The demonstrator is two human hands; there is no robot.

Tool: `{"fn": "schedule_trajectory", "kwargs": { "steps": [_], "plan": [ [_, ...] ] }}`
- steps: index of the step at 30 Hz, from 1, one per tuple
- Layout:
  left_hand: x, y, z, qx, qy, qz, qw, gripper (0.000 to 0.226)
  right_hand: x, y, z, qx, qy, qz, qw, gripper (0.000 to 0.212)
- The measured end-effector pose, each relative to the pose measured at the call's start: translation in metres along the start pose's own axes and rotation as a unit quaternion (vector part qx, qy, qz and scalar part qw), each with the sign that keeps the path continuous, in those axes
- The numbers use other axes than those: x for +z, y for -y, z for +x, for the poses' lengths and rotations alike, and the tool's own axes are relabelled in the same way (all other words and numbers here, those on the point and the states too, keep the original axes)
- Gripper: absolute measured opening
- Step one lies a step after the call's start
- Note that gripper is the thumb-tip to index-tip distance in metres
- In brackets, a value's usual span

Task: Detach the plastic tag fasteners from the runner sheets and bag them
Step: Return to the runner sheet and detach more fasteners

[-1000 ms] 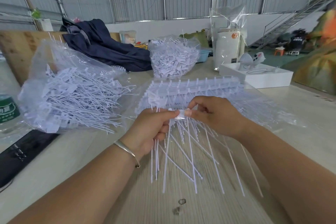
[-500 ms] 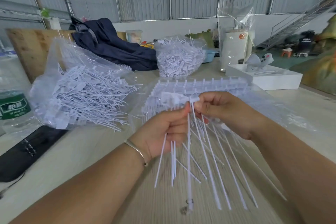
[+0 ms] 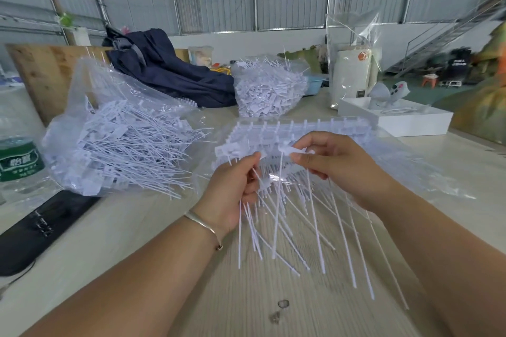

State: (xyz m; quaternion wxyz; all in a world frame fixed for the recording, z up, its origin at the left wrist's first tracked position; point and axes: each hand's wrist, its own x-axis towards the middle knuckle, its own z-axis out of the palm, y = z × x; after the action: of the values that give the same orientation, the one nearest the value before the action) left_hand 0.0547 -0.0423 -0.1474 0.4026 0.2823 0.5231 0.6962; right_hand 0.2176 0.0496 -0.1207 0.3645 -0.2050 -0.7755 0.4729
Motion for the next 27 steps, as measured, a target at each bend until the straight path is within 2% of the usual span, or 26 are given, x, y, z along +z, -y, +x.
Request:
{"fn": "schedule_trajectory", "kwargs": {
  "steps": [4,7,11,16,18,19,21,27],
  "plan": [
    [-0.0019,-0.0023,0.0013,-0.023,-0.014,-0.040,0.999,0.026,0.0006,-0.0020,0.0009,0.002,-0.003,-0.055,0.998,0.004],
    [0.0017,-0.0005,-0.0009,-0.054,0.013,-0.076,0.996,0.022,0.0021,-0.0052,0.0001,-0.004,0.005,-0.128,0.992,0.009],
    [0.0023,0.0012,0.0001,-0.068,0.042,-0.037,0.996,0.027,0.0047,-0.0046,-0.0020,-0.023,0.045,-0.192,0.980,0.020],
    [-0.0014,-0.0065,0.0010,-0.035,0.023,-0.012,0.999,0.031,0.0045,-0.0041,-0.0028,-0.015,0.052,-0.206,0.977,0.027],
    [-0.0020,-0.0069,0.0012,-0.040,0.021,-0.021,0.999,0.046,0.0037,-0.0051,-0.0022,-0.011,0.040,-0.209,0.977,0.026],
    [-0.0020,-0.0063,0.0016,-0.038,0.019,-0.018,0.999,0.047,0.0033,-0.0057,-0.0019,-0.009,0.036,-0.204,0.978,0.024],
    [-0.0009,-0.0052,0.0015,-0.025,0.010,0.003,1.000,0.034,0.0030,-0.0069,-0.0017,-0.008,0.037,-0.198,0.979,0.018],
    [0.0018,-0.0009,0.0007,-0.041,0.047,0.059,0.996,0.027,0.0045,-0.0060,-0.0028,-0.027,0.043,-0.196,0.979,0.014]
  ]
}}
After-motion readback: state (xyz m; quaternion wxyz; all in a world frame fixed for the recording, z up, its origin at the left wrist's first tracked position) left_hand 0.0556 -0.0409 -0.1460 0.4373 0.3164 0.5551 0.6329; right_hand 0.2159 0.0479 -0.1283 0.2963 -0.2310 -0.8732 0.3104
